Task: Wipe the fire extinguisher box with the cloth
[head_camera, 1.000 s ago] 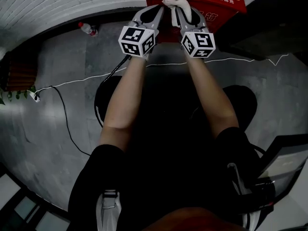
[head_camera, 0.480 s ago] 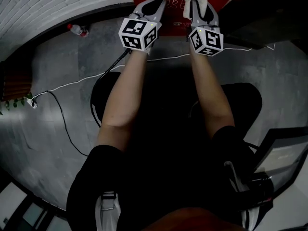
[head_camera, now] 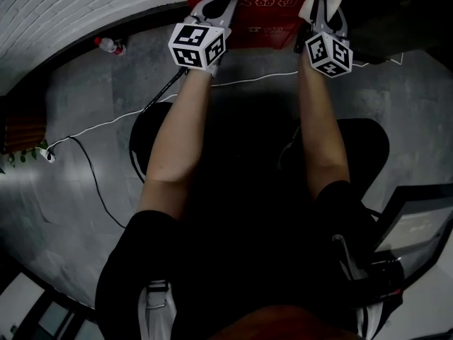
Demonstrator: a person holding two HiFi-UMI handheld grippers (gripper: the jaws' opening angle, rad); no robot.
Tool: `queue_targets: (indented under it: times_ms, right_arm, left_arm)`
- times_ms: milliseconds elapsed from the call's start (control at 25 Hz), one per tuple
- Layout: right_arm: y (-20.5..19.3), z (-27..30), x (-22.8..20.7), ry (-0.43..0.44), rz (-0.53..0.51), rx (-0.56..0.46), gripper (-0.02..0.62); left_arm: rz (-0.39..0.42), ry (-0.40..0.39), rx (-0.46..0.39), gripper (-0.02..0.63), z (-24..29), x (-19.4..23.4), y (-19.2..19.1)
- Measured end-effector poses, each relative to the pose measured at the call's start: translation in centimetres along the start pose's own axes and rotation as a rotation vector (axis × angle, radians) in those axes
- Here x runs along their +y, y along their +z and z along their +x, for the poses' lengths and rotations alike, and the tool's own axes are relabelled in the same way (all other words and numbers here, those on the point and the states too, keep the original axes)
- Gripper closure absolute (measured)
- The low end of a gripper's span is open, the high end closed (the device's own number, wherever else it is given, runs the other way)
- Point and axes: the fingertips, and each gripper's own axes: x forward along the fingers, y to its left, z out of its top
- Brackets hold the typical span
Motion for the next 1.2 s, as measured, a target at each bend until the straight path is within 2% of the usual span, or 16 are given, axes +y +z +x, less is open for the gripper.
queue_targets:
  times_ms: [160, 280, 400, 600, 680, 840, 1000, 1200]
  right_arm:
    - [-0.3, -0.2, -3.3, -0.079, 0.061, 0.007, 0.506]
    - [-0.6, -0.8, -2.5, -0.067, 0.075, 0.008, 0.506]
    - [-0.4, -1.3, 1.5, 0.026, 0.06, -0.003, 0.505]
    - [-1.6, -1.4, 13.1, 0.298, 0.018, 0.015, 0.505]
    - [-2.9, -2.2, 16.5, 0.37, 0.026, 0.039, 0.505]
    - [-5.8, -2.7, 20.9, 0.43, 0.085, 0.088, 0.505]
    - [-8.8, -2.6, 23.8, 0.466, 0.128, 0.14, 0.505]
    - [-12.3, -2.7, 26.1, 0.491, 0.123, 0.21, 0.504]
  left_arm:
    - [0.006, 0.021, 0.003, 0.603, -0.6, 0.9, 0.0]
    - [0.006, 0.043, 0.004, 0.603, -1.3, 1.5, -0.2]
    - [-0.031, 0.073, 0.008, 0.603, -1.9, 2.1, -0.9]
    - [-0.05, 0.11, 0.015, 0.603, -3.4, 2.8, -1.1]
    - [-0.055, 0.155, 0.016, 0.603, -4.7, 3.2, -1.1]
    - [-0.059, 0.209, 0.025, 0.603, -7.2, 4.6, -1.5]
    - [-0.041, 0.241, 0.074, 0.603, -9.6, 6.6, -3.0]
    - [-0.088, 0.279, 0.09, 0.603, -10.5, 9.1, -5.3]
